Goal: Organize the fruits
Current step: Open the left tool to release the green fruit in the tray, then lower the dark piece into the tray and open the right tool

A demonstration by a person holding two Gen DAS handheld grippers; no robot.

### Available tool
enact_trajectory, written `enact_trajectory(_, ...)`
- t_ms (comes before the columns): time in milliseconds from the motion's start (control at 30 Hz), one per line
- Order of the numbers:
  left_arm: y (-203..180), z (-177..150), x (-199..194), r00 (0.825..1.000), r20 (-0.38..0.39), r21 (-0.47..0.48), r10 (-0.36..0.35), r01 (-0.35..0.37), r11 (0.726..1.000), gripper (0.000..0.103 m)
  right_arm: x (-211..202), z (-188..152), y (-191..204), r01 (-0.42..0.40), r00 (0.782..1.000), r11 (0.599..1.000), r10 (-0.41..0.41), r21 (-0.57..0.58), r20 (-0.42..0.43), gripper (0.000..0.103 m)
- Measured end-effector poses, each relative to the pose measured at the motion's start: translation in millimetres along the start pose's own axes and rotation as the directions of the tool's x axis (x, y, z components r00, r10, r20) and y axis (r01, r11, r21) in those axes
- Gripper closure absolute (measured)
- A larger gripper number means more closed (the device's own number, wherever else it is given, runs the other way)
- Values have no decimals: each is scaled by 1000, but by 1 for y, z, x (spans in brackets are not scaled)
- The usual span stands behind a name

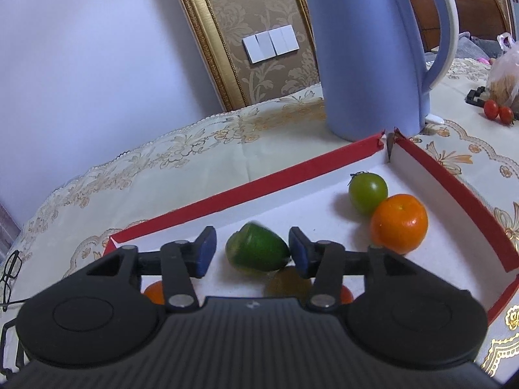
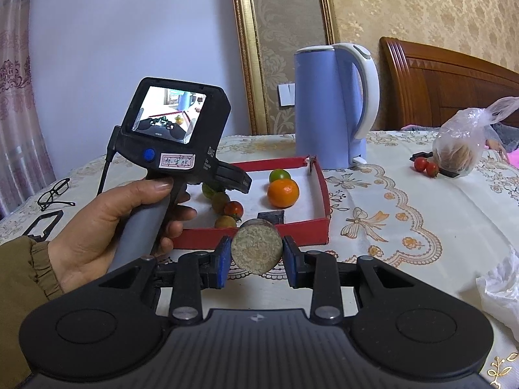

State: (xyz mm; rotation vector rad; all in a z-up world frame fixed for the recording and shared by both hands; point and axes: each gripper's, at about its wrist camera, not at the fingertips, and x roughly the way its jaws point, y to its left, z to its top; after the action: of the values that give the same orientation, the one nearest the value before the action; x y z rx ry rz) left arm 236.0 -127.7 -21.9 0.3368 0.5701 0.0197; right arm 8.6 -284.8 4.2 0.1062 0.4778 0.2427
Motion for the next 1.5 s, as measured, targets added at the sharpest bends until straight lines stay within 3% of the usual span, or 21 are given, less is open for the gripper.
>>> enact_trajectory(233,11,2,-15,1000,24,-35,2,-1,999,21,2,-1,2,-1,1000,1000,1,-3,-3,71)
enact_trajectory(400,32,-8,-37,998,34,-37,56,-55,998,0,3,0,3,-5,1000,1000,5,-1,-2,71)
enact_trajectory(567,84,-34,-63,997,26,-164,70,-64,984,0,9,5,0,-14,1000,1000,14,12,0,71)
enact_trajectory(700,123,-56,-66,998,9,-294,56,-51,954,0,17,10,1,-14,1000,1000,14,4,1,71)
enact_trajectory(800,141,-70,-65,995,26,-357,95,-79,931,0,25,17,1,-11,1000,1000,11,5,0,71)
enact_trajectory(1367,149,-81,-57,993,-8,-351,116,-111,930,0,90,67,21,13,1000,992,-11,-127,13,75)
enact_trajectory(1500,149,-81,-57,994,-8,-350,114,-109,930,0,110,79,13,39,999,995,-37,-90,17,75)
